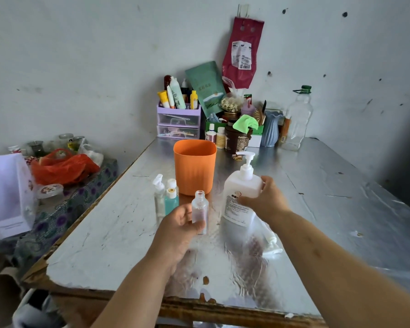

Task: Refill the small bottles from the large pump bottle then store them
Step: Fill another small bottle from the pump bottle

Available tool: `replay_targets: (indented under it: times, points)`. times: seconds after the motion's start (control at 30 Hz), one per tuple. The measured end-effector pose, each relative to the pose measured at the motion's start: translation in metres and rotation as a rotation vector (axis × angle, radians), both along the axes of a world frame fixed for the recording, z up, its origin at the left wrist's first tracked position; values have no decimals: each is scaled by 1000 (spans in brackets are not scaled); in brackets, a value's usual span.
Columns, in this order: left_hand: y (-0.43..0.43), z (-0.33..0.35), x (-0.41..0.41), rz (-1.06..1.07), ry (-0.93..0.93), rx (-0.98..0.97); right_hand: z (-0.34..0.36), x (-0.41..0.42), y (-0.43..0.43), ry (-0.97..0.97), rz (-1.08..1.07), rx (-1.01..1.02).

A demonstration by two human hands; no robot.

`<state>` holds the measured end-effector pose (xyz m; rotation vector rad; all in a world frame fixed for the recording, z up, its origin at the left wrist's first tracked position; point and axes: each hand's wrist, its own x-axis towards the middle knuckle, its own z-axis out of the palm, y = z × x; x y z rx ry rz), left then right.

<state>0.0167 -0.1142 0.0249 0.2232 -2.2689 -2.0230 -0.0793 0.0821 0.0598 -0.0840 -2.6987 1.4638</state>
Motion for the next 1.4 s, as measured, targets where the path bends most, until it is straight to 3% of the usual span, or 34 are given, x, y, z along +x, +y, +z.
replay_targets:
  times: [0.13,0.3,0.47,0.57,0.77,1.13,1.23,1.4]
  points:
    - [12,-17,-5,-50,-42,-64,-9,14,15,-54,-52,59]
    - [31,-29,-1,-61,-52,-144,-24,38,44,-112,-86,313]
    - [41,-35,2,-35,19,-230,-41,53,55,-236,-50,567]
    - [41,-39,2,-26,63,-291,-50,56,53,-230,-67,578]
    - [36,-42,1,17,65,-293,-48,58,52,-153,-181,374]
    - [35,-45,4,-10,72,-351,-45,51,48,21,-418,-533]
    - [36,-44,3,-6,82,-342,-40,50,50,140,-482,-593]
    - [39,-39,4,-9,72,-338,-24,56,50,335,-434,-428]
